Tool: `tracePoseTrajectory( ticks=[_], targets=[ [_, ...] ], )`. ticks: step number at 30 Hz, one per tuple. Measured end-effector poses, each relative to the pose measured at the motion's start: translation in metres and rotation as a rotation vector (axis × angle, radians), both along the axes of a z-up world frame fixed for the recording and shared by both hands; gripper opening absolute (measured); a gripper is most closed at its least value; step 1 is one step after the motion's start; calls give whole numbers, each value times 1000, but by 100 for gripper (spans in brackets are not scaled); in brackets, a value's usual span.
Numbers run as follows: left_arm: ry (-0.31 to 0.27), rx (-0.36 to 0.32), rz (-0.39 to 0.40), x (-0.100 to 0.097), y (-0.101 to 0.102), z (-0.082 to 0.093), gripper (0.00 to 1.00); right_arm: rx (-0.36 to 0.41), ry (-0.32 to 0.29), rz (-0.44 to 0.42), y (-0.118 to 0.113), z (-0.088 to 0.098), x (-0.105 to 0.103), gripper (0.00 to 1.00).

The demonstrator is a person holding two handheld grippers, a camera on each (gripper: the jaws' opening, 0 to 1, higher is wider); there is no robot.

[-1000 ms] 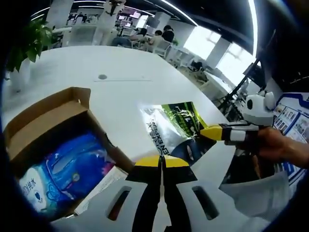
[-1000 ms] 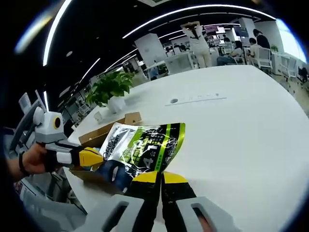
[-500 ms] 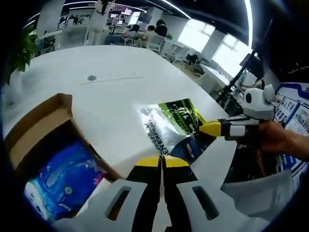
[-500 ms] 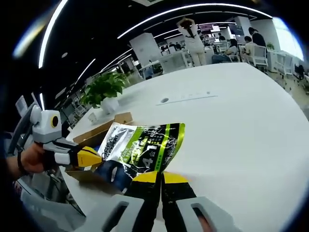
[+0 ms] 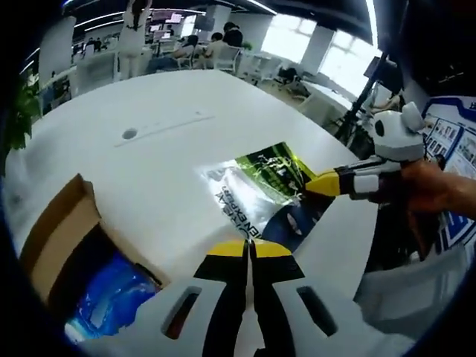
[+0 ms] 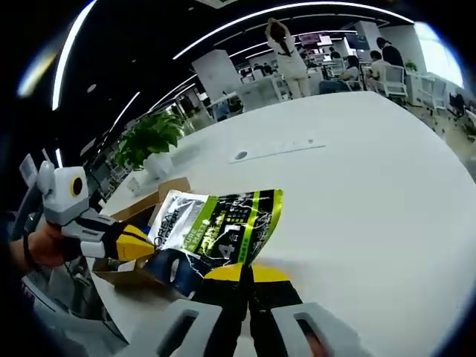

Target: Operate the shoe box by opening the lid, removing the specified soft item, and placing it in the target area until the item is outside and the box remains undamaged.

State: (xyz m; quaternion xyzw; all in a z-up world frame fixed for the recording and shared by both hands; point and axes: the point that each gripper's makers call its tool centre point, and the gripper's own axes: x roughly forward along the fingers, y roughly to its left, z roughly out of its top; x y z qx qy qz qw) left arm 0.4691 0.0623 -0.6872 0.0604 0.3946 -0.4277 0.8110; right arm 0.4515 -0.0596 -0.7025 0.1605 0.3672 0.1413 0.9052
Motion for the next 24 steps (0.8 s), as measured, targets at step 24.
tracePoseTrajectory(
  ticks=[24],
  targets=[
    [-109, 235, -214, 30, -7, -39, 1, -9, 48, 40, -3, -34, 34, 0]
  ],
)
